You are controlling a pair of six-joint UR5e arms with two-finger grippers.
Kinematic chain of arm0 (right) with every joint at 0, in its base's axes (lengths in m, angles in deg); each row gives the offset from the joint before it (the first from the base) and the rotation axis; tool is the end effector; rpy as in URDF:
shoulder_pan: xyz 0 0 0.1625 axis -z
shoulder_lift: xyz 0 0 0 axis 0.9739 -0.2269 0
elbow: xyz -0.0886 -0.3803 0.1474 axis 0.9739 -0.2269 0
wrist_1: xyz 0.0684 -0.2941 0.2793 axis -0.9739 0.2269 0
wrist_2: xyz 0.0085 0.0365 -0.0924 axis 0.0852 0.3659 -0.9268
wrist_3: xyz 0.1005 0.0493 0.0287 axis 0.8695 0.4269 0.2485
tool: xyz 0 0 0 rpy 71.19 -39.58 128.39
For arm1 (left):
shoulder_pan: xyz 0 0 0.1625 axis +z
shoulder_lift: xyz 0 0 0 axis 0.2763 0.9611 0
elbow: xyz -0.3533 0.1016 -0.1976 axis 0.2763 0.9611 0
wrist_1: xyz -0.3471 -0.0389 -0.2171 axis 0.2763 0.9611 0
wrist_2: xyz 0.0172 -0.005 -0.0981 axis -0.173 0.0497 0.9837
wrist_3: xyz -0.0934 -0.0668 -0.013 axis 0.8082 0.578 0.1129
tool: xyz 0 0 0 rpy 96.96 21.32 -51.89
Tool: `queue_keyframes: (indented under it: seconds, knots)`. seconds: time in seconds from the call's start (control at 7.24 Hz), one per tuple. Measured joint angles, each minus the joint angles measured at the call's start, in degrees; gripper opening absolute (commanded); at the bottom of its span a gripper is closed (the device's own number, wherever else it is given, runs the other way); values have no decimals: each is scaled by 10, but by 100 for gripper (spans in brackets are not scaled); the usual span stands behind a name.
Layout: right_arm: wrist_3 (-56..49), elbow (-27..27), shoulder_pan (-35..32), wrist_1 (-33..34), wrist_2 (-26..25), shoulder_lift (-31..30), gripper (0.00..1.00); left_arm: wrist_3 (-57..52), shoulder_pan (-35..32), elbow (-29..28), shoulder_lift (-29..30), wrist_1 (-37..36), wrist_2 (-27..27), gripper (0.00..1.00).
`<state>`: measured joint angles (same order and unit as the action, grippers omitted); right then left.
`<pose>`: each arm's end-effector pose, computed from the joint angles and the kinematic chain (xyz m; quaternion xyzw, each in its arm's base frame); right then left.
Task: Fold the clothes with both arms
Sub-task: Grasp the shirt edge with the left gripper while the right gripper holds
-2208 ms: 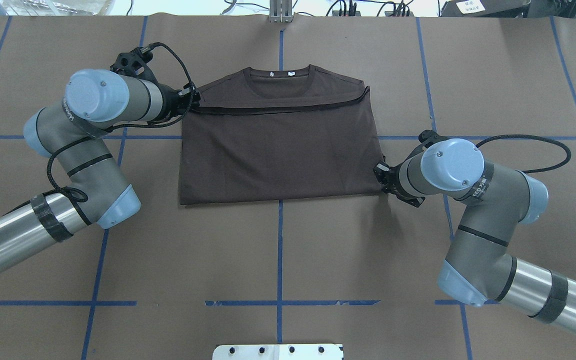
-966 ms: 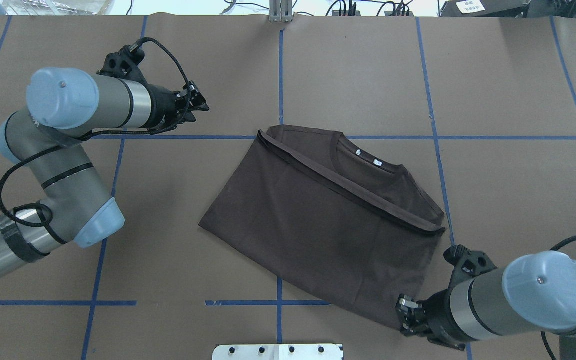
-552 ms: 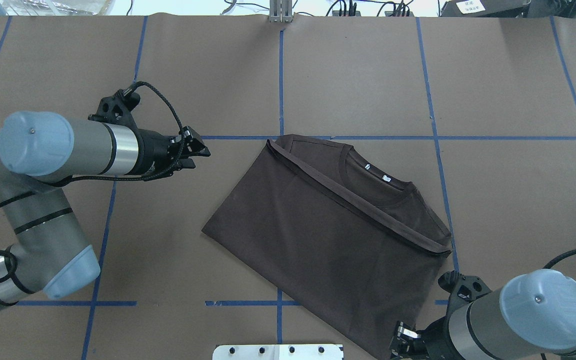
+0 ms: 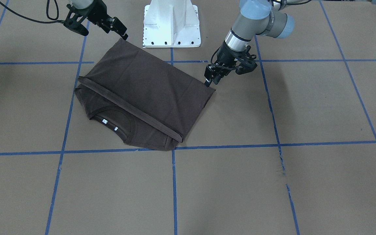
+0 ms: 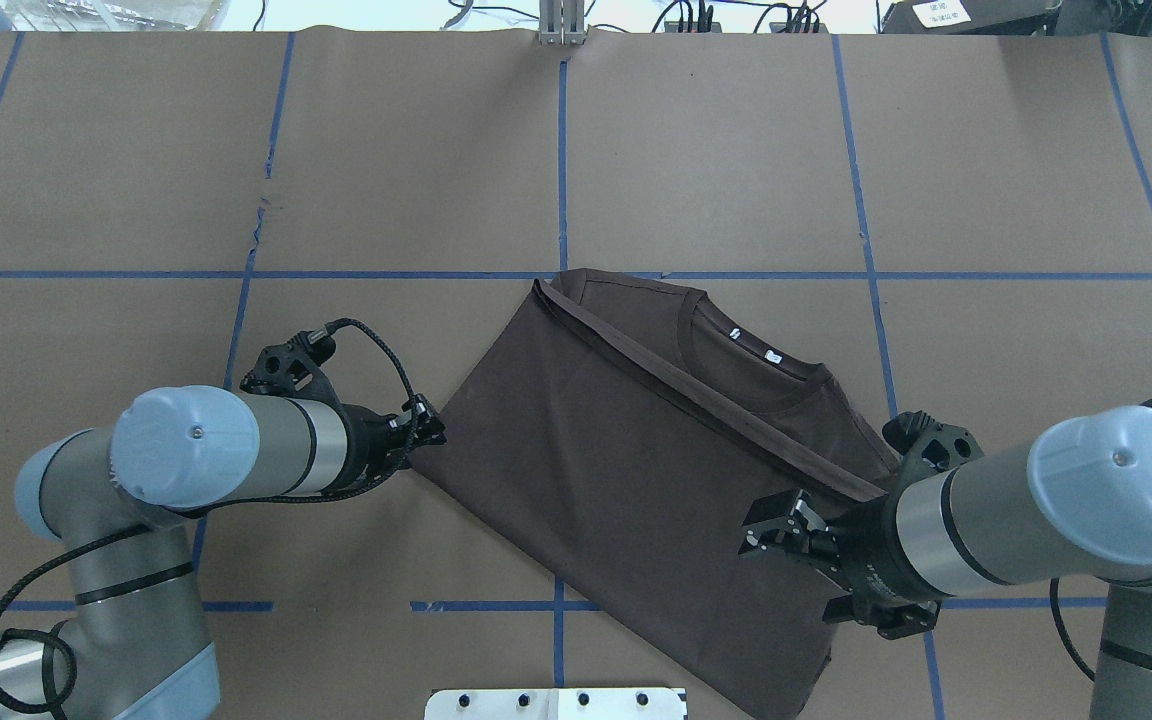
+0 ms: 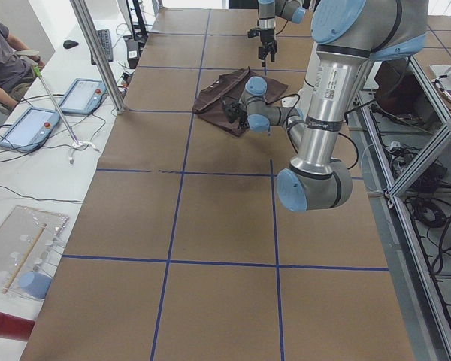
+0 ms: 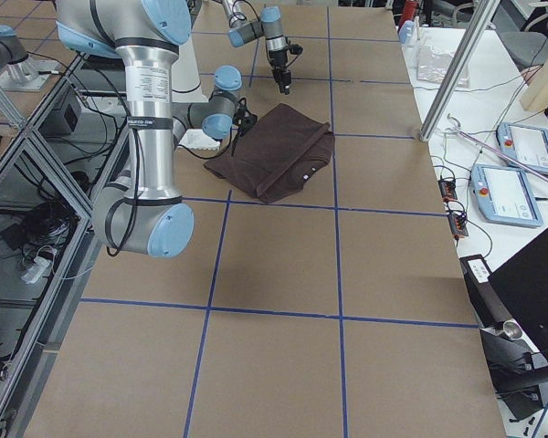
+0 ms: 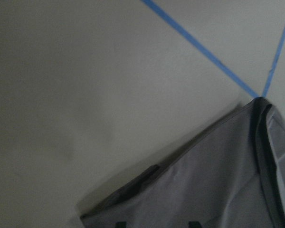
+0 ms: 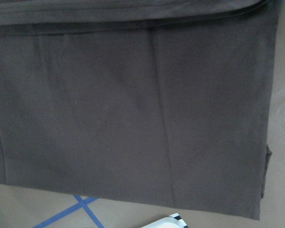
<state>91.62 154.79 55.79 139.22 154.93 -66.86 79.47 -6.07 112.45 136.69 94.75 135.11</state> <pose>-0.3865 -0.2426 0.2835 -0.1961 -0.4876 0.2417 0.8157 0.5077 -0.3365 0.2961 -0.0323 0.5266 -0.2715 0.8050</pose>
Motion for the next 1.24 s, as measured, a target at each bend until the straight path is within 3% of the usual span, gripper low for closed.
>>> queue_keyframes:
  seconds: [0.83, 0.97, 1.1, 1.24]
  knots:
    - [-3, -16, -10, 1, -1, 3, 100, 0, 12, -41, 18, -41, -11, 49]
    - [-3, -17, -10, 1, -1, 4, 100, 0, 12, -43, 18, -44, -10, 35]
    - [-3, -17, -9, 1, -1, 4, 100, 0, 12, -43, 20, -52, -10, 4]
    - [-3, -17, -8, 0, -1, 4, 100, -1, 12, -43, 20, -62, -10, 0]
